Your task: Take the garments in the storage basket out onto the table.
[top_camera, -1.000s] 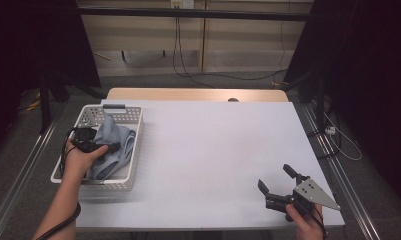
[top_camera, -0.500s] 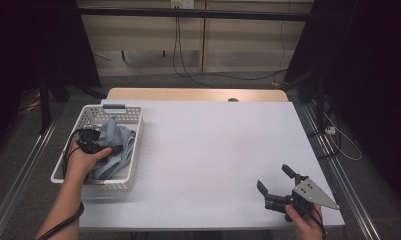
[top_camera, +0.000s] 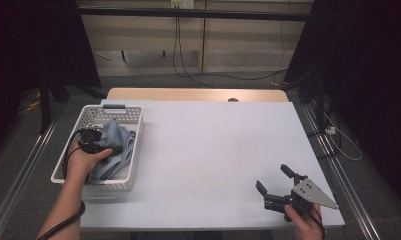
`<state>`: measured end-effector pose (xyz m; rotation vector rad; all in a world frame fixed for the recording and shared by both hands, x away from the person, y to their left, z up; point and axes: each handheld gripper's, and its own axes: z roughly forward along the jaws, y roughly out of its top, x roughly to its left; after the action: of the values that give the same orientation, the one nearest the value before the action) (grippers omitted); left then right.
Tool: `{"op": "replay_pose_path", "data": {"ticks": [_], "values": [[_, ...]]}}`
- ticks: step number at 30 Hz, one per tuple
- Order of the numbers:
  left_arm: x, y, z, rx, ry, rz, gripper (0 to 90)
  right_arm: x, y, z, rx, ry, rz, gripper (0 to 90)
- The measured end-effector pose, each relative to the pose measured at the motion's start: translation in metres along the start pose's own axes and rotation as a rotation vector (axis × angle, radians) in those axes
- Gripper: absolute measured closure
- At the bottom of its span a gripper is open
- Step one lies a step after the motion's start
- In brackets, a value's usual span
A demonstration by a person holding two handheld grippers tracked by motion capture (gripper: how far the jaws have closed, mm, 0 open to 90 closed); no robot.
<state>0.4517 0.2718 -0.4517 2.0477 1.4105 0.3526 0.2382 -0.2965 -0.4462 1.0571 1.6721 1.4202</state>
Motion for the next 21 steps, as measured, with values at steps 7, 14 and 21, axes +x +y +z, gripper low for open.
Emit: {"op": "replay_pose_path", "data": {"ticks": [7,14,21], "values": [[-0.004,0.003,-0.003,0.034,0.016,-0.017,28.4,0.001,0.000,0.001,0.000,0.005,0.004,1.8],[-0.006,0.011,-0.004,0.088,0.021,-0.016,39.4,0.000,0.000,0.001,0.002,0.000,0.005,1.7],[-0.003,0.012,-0.006,0.086,-0.001,-0.070,51.7,0.000,0.000,0.001,0.003,-0.001,0.003,1.7]]}}
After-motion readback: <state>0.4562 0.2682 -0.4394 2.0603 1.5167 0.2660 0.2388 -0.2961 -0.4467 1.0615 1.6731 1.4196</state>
